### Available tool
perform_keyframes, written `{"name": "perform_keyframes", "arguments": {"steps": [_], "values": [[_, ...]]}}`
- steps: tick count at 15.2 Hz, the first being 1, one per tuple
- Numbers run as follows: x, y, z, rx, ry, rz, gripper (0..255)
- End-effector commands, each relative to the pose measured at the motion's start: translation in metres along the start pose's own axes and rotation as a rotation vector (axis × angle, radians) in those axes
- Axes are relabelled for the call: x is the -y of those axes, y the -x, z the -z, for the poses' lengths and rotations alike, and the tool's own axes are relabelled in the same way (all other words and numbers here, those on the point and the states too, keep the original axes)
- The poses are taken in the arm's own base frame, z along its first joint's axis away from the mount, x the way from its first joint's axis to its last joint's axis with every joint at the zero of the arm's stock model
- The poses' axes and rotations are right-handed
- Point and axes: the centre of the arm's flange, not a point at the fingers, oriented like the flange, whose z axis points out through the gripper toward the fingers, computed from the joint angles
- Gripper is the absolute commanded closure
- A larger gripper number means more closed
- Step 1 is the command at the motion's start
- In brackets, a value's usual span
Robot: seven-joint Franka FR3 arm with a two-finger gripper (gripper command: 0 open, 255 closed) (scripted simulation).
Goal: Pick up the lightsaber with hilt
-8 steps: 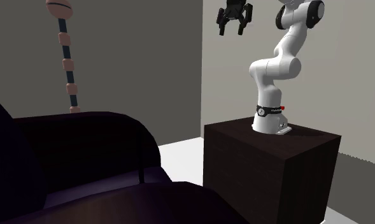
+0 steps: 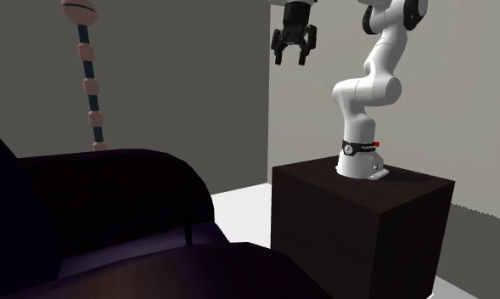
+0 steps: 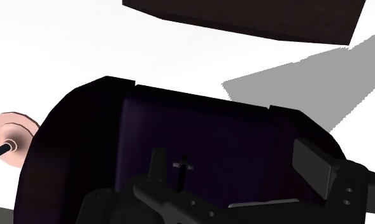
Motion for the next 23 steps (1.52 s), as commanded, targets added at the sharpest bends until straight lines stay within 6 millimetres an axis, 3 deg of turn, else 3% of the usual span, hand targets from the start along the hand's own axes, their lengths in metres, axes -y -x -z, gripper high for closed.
{"name": "perform_keyframes", "arguments": {"steps": [1, 23], "values": [[-0.005, -0.020, -0.015, -0.009, -0.007, 0.011, 0], [-0.064, -0.215, -0.217, -0.079, -0.094, 0.123, 0]]}}
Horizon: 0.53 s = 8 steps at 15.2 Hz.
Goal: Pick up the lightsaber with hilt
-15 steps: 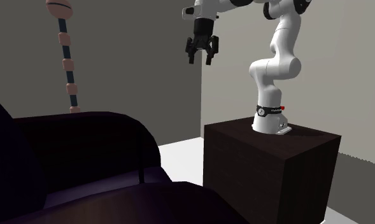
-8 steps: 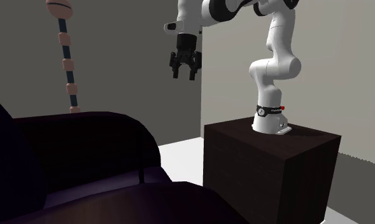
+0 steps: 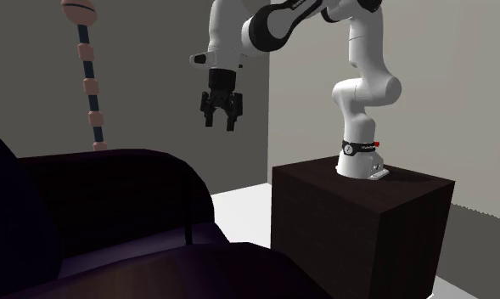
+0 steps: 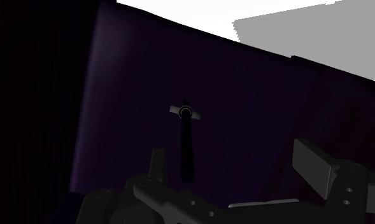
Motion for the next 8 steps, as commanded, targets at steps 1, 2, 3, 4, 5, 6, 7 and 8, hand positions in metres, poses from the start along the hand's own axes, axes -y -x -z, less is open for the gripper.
{"name": "perform_keyframes", "arguments": {"steps": [1, 2, 3, 4, 5, 6, 7, 8], "values": [[-0.005, -0.017, -0.021, -0.007, -0.008, 0.011, 0], [-0.009, -0.025, -0.031, -0.010, -0.012, 0.016, 0], [-0.012, -0.033, -0.040, -0.013, -0.016, 0.021, 0], [-0.016, -0.042, -0.049, -0.017, -0.020, 0.027, 0], [-0.019, -0.050, -0.059, -0.020, -0.024, 0.032, 0], [-0.022, -0.059, -0.068, -0.023, -0.028, 0.037, 0], [-0.025, -0.068, -0.077, -0.026, -0.031, 0.042, 0], [-0.028, -0.076, -0.087, -0.029, -0.035, 0.047, 0]]}}
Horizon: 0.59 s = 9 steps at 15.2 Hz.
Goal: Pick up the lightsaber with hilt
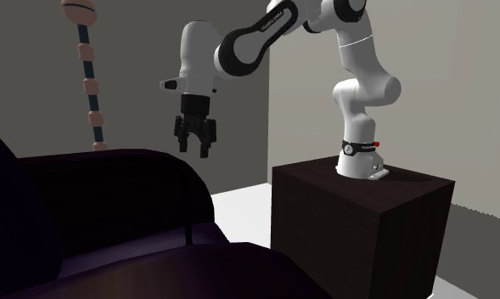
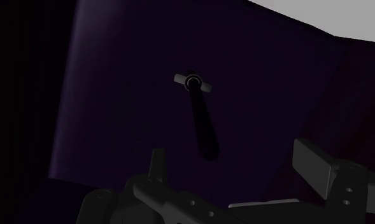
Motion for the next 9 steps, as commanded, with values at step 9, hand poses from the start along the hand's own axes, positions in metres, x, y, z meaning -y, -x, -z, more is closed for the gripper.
{"name": "perform_keyframes", "arguments": {"steps": [9], "values": [[-0.007, -0.020, -0.065, -0.009, -0.012, 0.014, 0]]}}
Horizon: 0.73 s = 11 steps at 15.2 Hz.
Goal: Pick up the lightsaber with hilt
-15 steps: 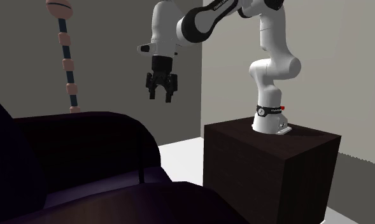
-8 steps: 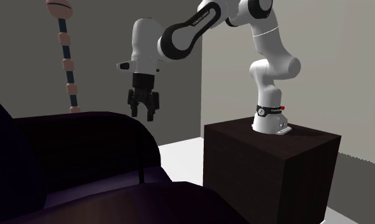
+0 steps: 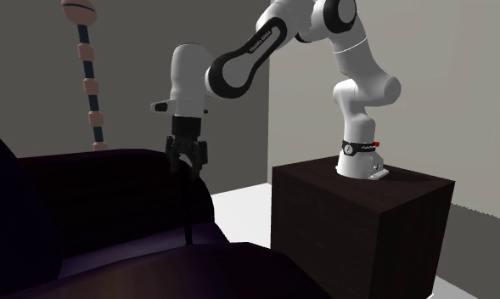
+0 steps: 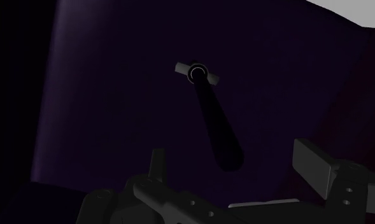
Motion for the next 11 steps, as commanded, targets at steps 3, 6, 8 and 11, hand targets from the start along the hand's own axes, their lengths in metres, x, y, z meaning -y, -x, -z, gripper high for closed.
{"name": "perform_keyframes", "arguments": {"steps": [3, 6, 8, 11], "values": [[0.0000, 0.0016, -0.0084, -0.001, 0.000, 0.000, 255], [-0.0001, 0.0014, -0.0086, -0.001, 0.000, 0.000, 255], [-0.0001, 0.0013, -0.0086, -0.001, 0.000, 0.000, 255], [-0.0002, 0.0012, -0.0085, -0.001, 0.000, 0.000, 255]]}}
